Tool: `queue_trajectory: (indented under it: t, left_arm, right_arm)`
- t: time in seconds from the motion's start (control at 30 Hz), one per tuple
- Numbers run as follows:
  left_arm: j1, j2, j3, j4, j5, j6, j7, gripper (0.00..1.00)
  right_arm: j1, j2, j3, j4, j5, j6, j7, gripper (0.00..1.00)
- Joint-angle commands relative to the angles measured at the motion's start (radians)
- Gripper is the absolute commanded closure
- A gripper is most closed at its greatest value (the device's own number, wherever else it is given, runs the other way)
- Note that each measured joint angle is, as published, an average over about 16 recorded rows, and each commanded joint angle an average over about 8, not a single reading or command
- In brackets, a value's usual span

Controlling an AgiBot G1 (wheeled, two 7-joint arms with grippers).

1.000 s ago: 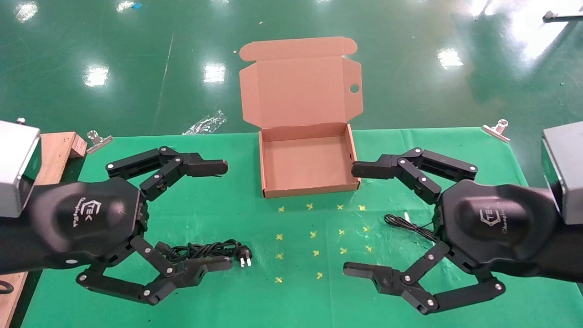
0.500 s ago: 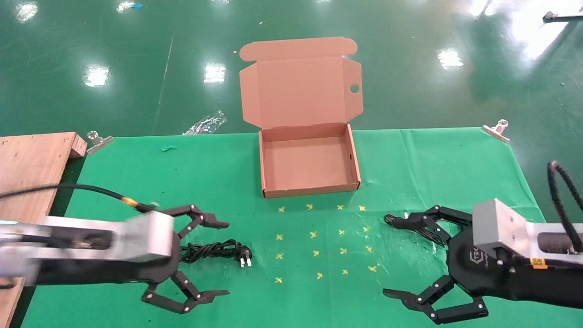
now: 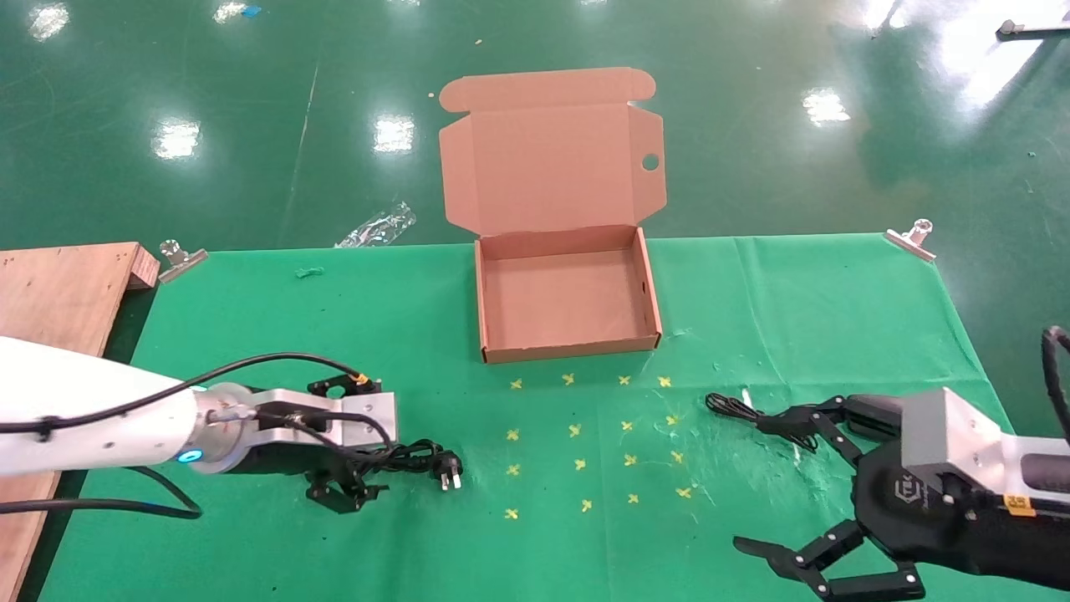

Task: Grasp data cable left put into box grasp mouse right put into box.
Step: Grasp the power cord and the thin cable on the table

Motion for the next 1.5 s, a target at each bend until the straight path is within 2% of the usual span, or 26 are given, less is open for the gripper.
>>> queue_trajectory:
  t: [0.03, 0.17, 0.3, 0.47, 0.63, 0.83, 1.1, 1.13, 1.2, 1.27, 1.37, 1.4, 1.47, 1.5]
  left_arm:
    - [0.001, 0.022, 0.016, 0.002, 0.053, -0.012, -0.028, 0.00]
    - [0.005, 0.036, 0.026, 0.001, 0.087, -0.017, -0.053, 0.00]
    - [0.005, 0.040, 0.029, -0.001, 0.099, -0.016, -0.066, 0.00]
    - [0.005, 0.041, 0.030, -0.002, 0.101, -0.014, -0.070, 0.00]
    - [0.005, 0.041, 0.030, -0.002, 0.102, -0.014, -0.070, 0.00]
    - [0.005, 0.041, 0.030, -0.002, 0.102, -0.014, -0.070, 0.00]
    - [0.005, 0.041, 0.030, -0.002, 0.102, -0.014, -0.070, 0.00]
    - [0.005, 0.041, 0.030, -0.002, 0.102, -0.014, -0.070, 0.06]
    - [0.005, 0.042, 0.030, -0.002, 0.102, -0.014, -0.070, 0.31]
    - [0.005, 0.042, 0.030, -0.002, 0.103, -0.014, -0.070, 0.56]
    - [0.005, 0.042, 0.030, -0.002, 0.103, -0.015, -0.070, 0.94]
    - [0.005, 0.042, 0.030, -0.002, 0.103, -0.015, -0.070, 1.00]
    - [0.005, 0.042, 0.030, -0.002, 0.103, -0.015, -0.070, 1.00]
    - [0.005, 0.042, 0.030, -0.002, 0.103, -0.015, -0.070, 1.00]
  right_arm:
    - [-0.018, 0.010, 0.007, 0.001, 0.010, 0.007, -0.009, 0.00]
    - [-0.030, 0.020, 0.008, 0.002, 0.003, 0.014, -0.014, 0.00]
    - [-0.032, 0.025, -0.005, 0.003, -0.050, 0.036, -0.015, 0.00]
    - [-0.011, 0.002, -0.050, -0.008, -0.207, 0.103, 0.003, 0.00]
    - [0.046, -0.076, -0.110, -0.059, -0.393, 0.174, 0.034, 0.00]
    - [0.164, -0.209, -0.171, -0.223, -0.542, 0.200, 0.025, 0.00]
    - [0.309, -0.347, -0.213, -0.500, -0.617, 0.194, -0.067, 0.00]
    - [0.320, -0.356, -0.216, -0.523, -0.621, 0.194, -0.077, 0.00]
    - [0.342, -0.378, -0.223, -0.573, -0.635, 0.199, -0.096, 0.00]
    - [0.357, -0.394, -0.228, -0.611, -0.647, 0.205, -0.108, 0.12]
    - [0.369, -0.405, -0.232, -0.640, -0.657, 0.213, -0.114, 0.50]
    - [0.373, -0.409, -0.233, -0.649, -0.659, 0.215, -0.116, 0.62]
    - [0.371, -0.407, -0.232, -0.645, -0.658, 0.214, -0.114, 0.87]
    - [0.370, -0.406, -0.232, -0.642, -0.657, 0.214, -0.114, 0.95]
